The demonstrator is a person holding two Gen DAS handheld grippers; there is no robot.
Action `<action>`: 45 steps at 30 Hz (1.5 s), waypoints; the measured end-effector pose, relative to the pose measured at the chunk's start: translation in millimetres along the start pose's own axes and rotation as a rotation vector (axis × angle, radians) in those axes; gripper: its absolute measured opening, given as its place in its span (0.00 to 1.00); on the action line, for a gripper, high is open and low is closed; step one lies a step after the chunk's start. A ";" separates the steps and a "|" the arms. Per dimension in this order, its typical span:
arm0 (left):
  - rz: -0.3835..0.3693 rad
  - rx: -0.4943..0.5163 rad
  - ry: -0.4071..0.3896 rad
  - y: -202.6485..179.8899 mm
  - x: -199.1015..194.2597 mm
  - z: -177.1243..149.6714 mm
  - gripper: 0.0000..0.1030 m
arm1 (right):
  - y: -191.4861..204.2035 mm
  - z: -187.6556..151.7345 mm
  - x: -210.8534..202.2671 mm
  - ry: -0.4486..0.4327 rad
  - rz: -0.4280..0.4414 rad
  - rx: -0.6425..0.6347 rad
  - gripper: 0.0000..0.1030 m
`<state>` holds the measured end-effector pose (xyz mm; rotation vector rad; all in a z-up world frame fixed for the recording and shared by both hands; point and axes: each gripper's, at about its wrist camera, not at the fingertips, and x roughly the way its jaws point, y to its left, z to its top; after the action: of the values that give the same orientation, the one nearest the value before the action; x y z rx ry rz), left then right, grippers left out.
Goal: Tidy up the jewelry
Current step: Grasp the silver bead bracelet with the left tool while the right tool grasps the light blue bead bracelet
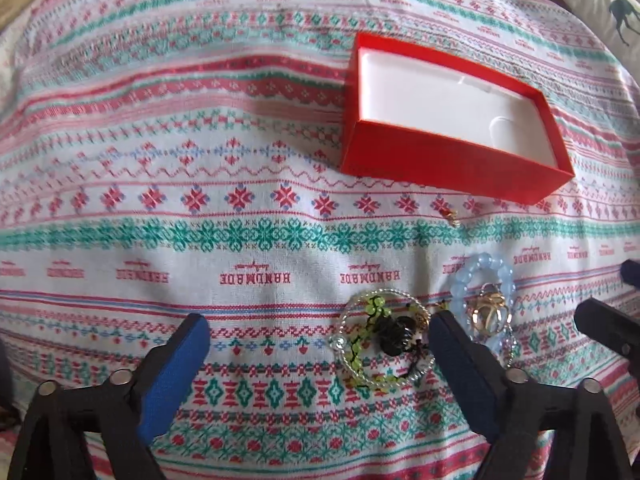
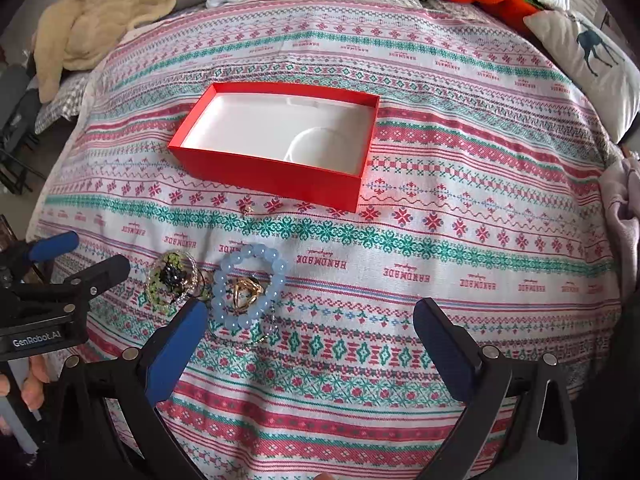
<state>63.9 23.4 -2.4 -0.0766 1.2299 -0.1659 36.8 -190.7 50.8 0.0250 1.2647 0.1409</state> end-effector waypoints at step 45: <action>-0.171 0.024 0.027 -35.0 12.8 18.3 0.00 | 28.8 28.8 35.3 0.022 0.147 0.004 0.12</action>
<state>82.2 -13.8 -3.0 -0.1591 1.2479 -0.3314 72.0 -156.2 28.9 0.1205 1.2847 0.2658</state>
